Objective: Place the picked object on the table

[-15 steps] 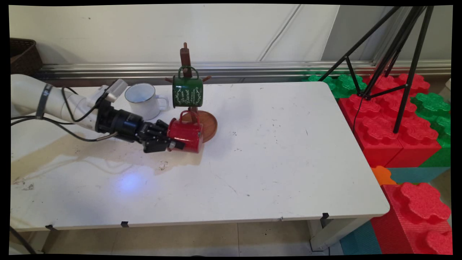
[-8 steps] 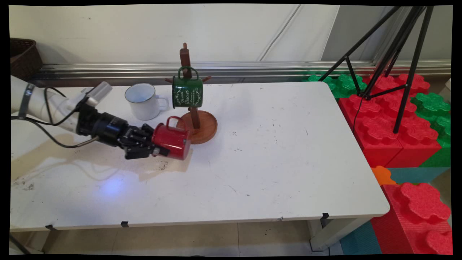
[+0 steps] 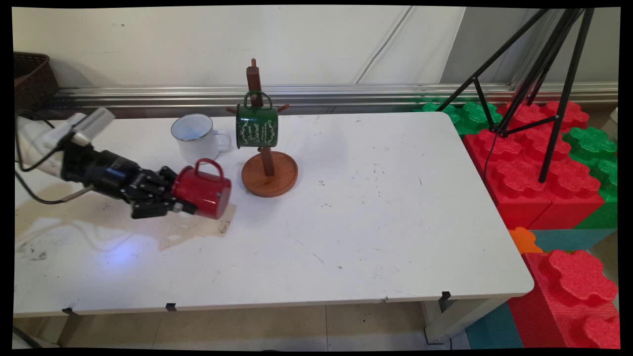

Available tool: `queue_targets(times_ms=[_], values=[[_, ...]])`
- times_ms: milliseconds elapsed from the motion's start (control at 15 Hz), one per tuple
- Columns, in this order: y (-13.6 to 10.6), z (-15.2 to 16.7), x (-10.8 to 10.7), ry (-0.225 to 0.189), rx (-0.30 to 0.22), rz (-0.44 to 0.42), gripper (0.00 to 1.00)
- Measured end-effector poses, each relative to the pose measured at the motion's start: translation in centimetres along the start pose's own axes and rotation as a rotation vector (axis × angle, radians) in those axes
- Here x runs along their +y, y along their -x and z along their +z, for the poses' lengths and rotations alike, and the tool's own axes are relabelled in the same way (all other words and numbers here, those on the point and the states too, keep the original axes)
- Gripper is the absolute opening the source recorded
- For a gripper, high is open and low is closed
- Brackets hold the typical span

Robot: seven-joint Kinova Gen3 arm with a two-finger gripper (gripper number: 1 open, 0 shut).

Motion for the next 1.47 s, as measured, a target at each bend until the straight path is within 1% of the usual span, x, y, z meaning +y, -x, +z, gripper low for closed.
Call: queue_targets(times_ms=[333,600,800,933,1200,1467], values=[[0.5,-4.1,1.2,-0.041,-0.052,0.046,0.0],[0.8,-7.0,1.9,-0.087,-0.1,0.085,0.0],[1.1,-9.4,2.5,-0.134,-0.154,0.139,0.0],[1.2,-10.3,2.6,-0.153,-0.18,0.162,0.0],[1.5,-11.9,3.0,-0.179,-0.238,0.203,0.0],[1.9,-13.0,3.4,-0.186,-0.298,0.246,0.0]])
